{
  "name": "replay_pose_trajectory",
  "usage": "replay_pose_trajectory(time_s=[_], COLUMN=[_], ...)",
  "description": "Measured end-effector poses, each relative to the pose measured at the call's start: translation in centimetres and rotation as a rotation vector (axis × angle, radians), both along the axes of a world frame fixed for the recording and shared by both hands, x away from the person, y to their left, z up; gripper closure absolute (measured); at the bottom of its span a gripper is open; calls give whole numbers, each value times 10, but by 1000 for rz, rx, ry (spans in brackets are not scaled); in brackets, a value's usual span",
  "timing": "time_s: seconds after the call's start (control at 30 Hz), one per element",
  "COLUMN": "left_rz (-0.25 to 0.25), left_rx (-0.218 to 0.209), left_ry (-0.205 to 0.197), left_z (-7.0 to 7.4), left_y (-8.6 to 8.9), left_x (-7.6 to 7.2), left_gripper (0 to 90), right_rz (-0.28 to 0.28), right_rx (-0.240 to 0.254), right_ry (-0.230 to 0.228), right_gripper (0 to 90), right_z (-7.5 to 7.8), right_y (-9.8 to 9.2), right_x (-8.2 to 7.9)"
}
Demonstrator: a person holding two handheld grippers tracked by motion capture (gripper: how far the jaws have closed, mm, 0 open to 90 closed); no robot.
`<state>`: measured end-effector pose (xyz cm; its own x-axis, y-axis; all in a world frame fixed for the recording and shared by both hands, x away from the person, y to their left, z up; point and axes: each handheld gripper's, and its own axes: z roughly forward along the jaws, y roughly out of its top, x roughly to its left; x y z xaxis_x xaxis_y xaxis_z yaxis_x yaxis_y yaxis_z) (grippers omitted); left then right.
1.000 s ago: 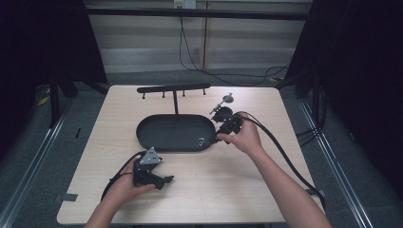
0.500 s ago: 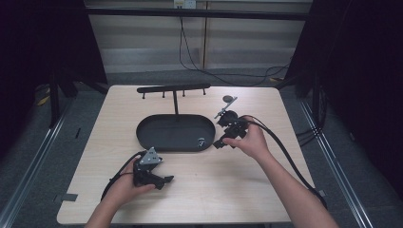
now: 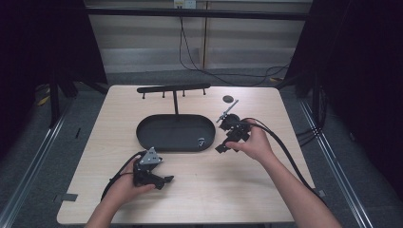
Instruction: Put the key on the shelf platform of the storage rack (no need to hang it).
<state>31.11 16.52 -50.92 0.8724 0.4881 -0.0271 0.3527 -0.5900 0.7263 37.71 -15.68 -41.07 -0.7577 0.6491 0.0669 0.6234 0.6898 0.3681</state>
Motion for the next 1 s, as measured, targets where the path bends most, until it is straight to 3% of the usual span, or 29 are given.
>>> replay_pose_trajectory(time_s=[0.43,0.53,1.0], left_rz=[0,0,0], left_rx=[0,0,0], left_ry=[0,0,0], left_z=[0,0,0], left_y=[0,0,0], left_x=[0,0,0], left_gripper=[150,151,150], right_rz=[-24,-19,-40], right_rx=[-6,-26,13], right_ry=[14,21,20], right_gripper=[185,170,170], right_z=[-5,-7,-9], right_y=[-23,-26,-41], right_x=[-4,-5,-14])
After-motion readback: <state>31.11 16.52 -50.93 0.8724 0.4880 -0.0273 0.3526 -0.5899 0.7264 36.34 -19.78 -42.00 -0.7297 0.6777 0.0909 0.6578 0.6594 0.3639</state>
